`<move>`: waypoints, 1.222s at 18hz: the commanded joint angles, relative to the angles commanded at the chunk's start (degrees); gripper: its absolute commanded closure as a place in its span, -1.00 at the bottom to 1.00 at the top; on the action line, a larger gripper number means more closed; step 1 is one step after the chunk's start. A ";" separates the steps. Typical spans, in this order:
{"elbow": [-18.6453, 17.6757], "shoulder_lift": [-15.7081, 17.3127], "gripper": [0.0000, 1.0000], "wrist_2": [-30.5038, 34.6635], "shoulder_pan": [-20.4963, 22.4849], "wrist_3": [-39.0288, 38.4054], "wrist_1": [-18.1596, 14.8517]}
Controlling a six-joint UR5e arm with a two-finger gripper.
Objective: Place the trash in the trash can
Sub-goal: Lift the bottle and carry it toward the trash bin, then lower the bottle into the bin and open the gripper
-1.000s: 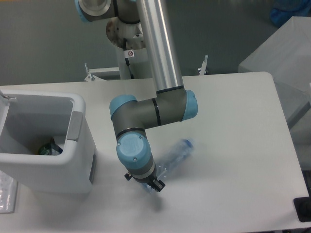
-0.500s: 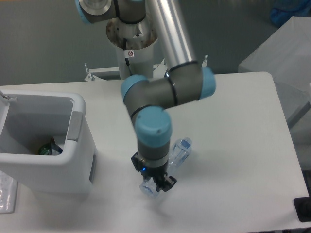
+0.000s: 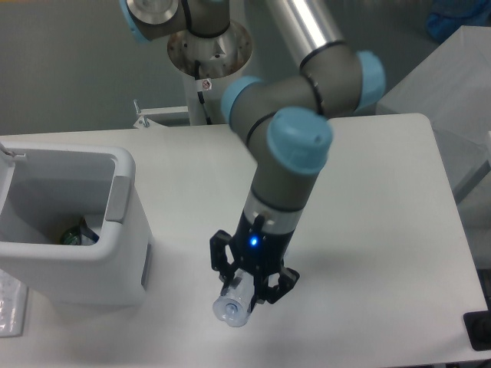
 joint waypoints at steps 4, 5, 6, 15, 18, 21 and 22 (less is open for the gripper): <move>2.46 1.42 0.06 -12.58 2.11 -3.16 0.44; 2.81 1.50 0.06 -14.78 2.46 -3.69 0.53; 3.34 1.68 0.06 -16.89 2.73 -3.70 0.53; 2.55 3.08 0.05 -32.63 3.08 -4.14 0.62; 2.20 4.14 0.05 -35.10 3.17 -4.75 0.62; 1.33 5.02 0.05 -36.94 2.99 -5.10 0.62; 0.62 5.80 0.05 -37.56 2.91 -5.10 0.62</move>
